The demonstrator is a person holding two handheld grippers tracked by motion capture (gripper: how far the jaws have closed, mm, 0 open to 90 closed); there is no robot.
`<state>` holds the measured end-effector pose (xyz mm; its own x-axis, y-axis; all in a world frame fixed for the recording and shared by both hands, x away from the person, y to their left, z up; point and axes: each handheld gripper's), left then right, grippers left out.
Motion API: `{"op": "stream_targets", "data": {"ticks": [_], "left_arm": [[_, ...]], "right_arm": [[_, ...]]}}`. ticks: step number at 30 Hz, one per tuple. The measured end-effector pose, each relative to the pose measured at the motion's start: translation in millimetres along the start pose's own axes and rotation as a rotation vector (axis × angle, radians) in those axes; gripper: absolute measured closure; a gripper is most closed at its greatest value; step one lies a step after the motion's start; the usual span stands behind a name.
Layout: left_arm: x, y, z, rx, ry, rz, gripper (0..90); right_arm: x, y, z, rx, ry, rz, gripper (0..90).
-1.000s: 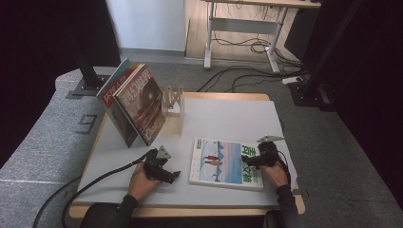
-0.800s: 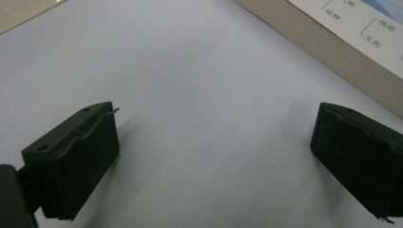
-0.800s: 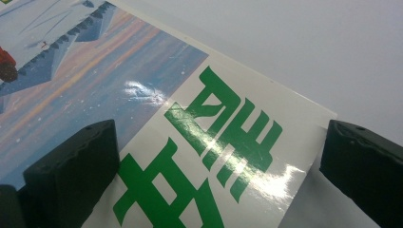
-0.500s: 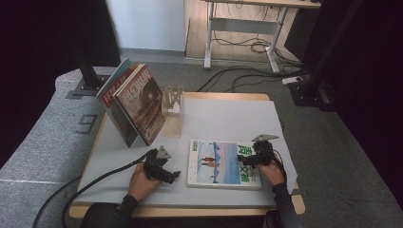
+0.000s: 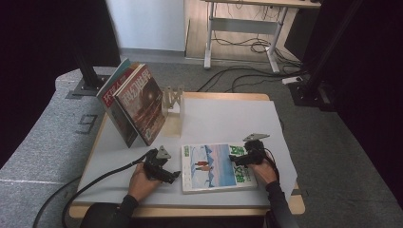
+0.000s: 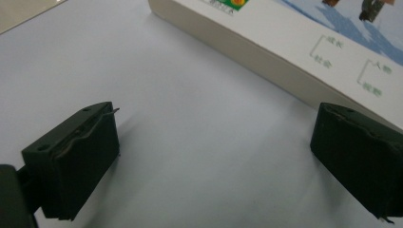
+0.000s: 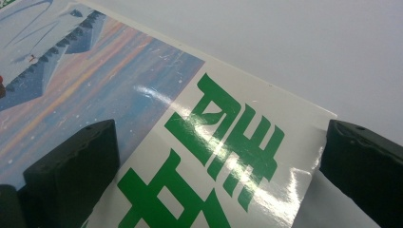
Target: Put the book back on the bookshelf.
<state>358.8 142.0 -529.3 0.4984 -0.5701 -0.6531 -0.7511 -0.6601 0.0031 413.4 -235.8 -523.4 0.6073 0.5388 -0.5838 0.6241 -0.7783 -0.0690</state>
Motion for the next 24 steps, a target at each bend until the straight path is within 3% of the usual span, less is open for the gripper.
{"op": "stream_targets", "data": {"ticks": [14, 24], "left_arm": [[-0.1, 0.0, 0.1, 0.000, 0.001, 0.001, 1.7], [-0.1, 0.0, 0.1, 0.000, 0.001, 0.001, 1.7]], "right_arm": [[-2.2, -1.4, 3.0, -0.003, 0.007, -0.034, 0.0], [-23.3, -15.2, 15.7, -0.064, 0.005, -0.009, 0.0]]}}
Point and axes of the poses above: each handheld gripper's, and its own axes: x roughly forward along the jaws, z roughly out of its underside, y roughly to its right, and after that the axes turned 8 degrees about y, right-handed
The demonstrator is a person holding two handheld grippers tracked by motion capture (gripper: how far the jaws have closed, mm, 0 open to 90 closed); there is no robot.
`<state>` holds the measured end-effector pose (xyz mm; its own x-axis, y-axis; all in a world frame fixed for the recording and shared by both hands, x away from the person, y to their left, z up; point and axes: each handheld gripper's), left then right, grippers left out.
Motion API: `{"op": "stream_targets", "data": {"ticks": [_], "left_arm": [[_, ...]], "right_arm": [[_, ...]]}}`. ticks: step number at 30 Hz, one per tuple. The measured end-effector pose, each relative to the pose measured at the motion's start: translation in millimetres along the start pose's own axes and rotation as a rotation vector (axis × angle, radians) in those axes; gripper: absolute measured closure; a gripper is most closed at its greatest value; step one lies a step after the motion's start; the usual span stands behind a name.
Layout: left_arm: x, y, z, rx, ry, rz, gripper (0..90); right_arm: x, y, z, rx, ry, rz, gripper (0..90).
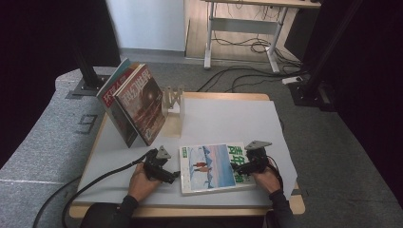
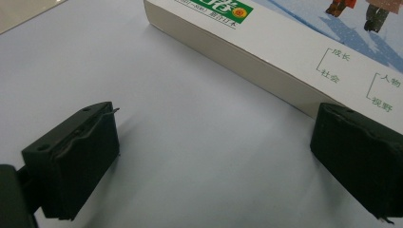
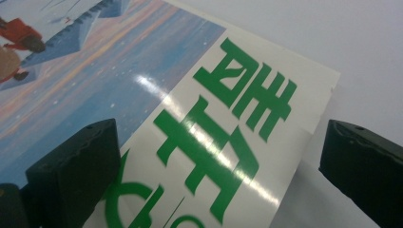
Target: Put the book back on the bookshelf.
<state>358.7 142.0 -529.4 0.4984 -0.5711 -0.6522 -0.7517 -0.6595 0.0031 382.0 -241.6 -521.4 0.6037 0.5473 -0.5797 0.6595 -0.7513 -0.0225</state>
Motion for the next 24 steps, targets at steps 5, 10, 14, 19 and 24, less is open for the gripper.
{"op": "stream_targets", "data": {"ticks": [5, 10, 14, 19, 24], "left_arm": [[0.0, 0.0, 0.0, 0.000, 0.000, 0.000, 1.7], [0.0, 0.0, 0.0, 0.000, 0.000, 0.000, 1.7], [0.0, -0.1, 0.0, 0.000, 0.000, 0.000, 1.7], [0.1, 0.0, 0.0, 0.000, 0.000, 0.000, 1.7], [0.0, -0.1, 0.0, 0.000, 0.000, 0.000, 1.7]], "right_arm": [[-7.5, -6.0, 5.6, -0.005, 0.003, 0.003, 0.0], [-17.0, -9.7, 12.7, -0.007, 0.006, 0.007, 0.0], [-26.0, -11.1, 19.4, 0.000, 0.006, 0.012, 0.0], [-36.4, -13.7, 28.1, 0.013, 0.012, 0.012, 0.0], [-46.0, -15.9, 36.1, 0.025, 0.018, 0.013, 0.0]]}}
Point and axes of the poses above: each handheld gripper's, and its own axes: x roughly forward along the jaws, z roughly out of its underside, y roughly to its right, and after that the axes turned 8 degrees about y, right-handed
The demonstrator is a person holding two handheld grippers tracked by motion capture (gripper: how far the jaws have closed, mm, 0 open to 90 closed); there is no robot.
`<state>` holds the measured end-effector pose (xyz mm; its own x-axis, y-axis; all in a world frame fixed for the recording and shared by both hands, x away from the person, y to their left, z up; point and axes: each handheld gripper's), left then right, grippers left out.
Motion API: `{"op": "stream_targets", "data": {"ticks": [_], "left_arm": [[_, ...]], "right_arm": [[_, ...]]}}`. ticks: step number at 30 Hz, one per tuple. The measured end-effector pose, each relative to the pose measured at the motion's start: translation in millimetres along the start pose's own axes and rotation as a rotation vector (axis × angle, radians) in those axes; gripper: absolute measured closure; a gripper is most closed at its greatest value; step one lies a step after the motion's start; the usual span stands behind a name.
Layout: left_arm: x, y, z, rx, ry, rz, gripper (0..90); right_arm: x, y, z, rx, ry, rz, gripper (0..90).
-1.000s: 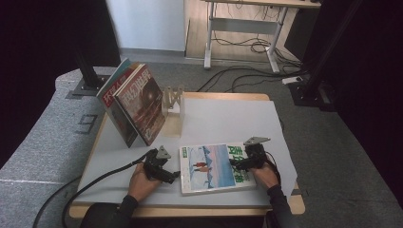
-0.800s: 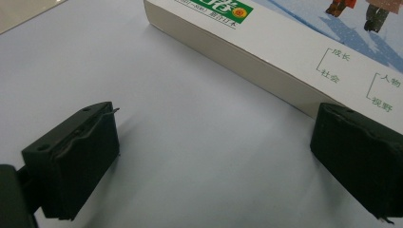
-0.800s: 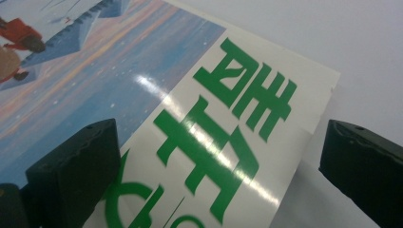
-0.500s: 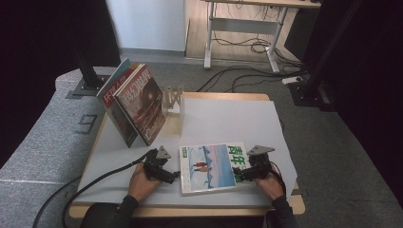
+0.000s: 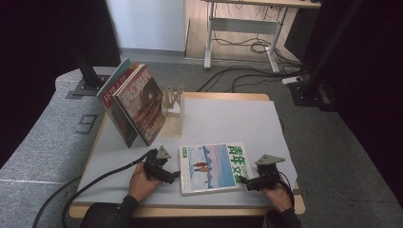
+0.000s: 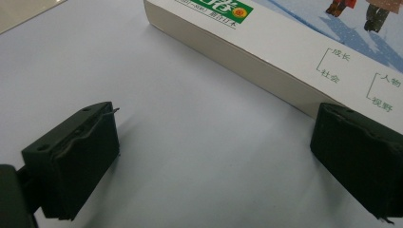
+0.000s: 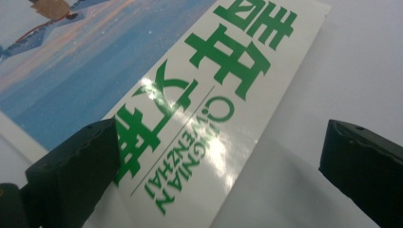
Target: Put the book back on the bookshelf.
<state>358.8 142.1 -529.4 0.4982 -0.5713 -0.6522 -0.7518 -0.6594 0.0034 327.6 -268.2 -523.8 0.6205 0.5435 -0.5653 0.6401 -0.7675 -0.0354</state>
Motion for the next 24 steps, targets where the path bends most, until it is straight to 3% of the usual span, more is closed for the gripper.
{"op": "stream_targets", "data": {"ticks": [13, 18, 24], "left_arm": [[0.0, 0.0, 0.0, -0.001, 0.000, 0.000, 1.7], [0.0, 0.0, 0.0, 0.000, 0.000, 0.000, 1.7], [0.1, 0.1, 0.0, 0.000, 0.000, 0.000, 1.7]], "right_arm": [[-21.3, -0.4, 19.0, 0.030, 0.023, -0.010, 0.0], [-22.5, -3.9, 25.7, 0.004, -0.012, -0.004, 0.0], [-22.9, -4.2, 26.5, -0.012, -0.013, 0.014, 0.0]]}}
Point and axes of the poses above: each handheld gripper's, and its own axes: x roughly forward along the jaws, z roughly out of its underside, y roughly to its right, and after that the axes turned 8 degrees about y, right-handed
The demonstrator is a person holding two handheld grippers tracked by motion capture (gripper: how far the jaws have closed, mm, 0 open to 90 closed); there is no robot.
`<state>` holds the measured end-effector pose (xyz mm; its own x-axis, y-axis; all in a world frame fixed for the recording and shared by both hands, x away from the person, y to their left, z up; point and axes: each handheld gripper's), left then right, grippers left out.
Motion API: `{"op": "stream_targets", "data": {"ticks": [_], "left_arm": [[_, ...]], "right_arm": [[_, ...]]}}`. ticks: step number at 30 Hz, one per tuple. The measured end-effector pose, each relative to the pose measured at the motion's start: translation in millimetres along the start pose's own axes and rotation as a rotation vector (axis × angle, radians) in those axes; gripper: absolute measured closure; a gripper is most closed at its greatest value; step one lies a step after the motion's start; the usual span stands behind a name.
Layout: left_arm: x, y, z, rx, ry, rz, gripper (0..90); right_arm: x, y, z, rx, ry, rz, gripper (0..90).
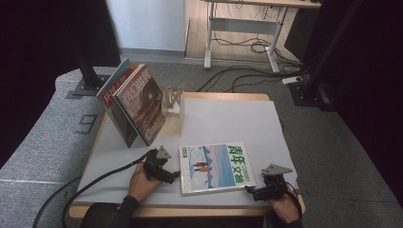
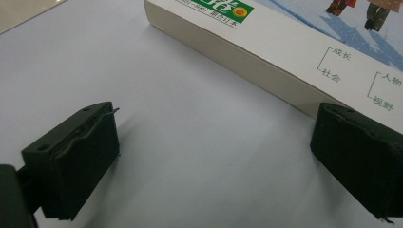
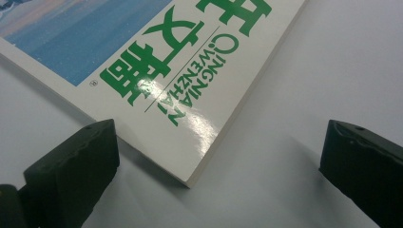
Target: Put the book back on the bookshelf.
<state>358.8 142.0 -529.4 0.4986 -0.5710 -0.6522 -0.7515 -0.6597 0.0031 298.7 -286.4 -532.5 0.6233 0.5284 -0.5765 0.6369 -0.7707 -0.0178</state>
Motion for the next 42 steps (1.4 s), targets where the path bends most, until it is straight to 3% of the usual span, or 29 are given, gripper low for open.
{"op": "stream_targets", "data": {"ticks": [11, 31, 42], "left_arm": [[0.0, 0.0, 0.0, 0.000, 0.000, 0.000, 1.7], [-0.1, -0.3, -0.2, 0.001, -0.002, 0.002, 1.7], [-0.1, -0.3, -0.2, 0.001, -0.002, 0.002, 1.7]], "right_arm": [[0.9, 3.8, -2.2, -0.016, 0.001, 0.032, 0.0], [12.7, 29.9, -8.7, 0.039, 0.010, 0.060, 0.0], [25.3, 44.8, -20.3, 0.056, -0.002, 0.107, 0.0]]}}
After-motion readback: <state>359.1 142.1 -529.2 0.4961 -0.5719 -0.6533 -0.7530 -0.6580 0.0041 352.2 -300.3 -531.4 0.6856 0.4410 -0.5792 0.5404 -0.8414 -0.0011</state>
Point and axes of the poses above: each handheld gripper's, and its own axes: x roughly forward along the jaws, z roughly out of its underside, y roughly to its right, and after that the axes turned 8 degrees about y, right-handed
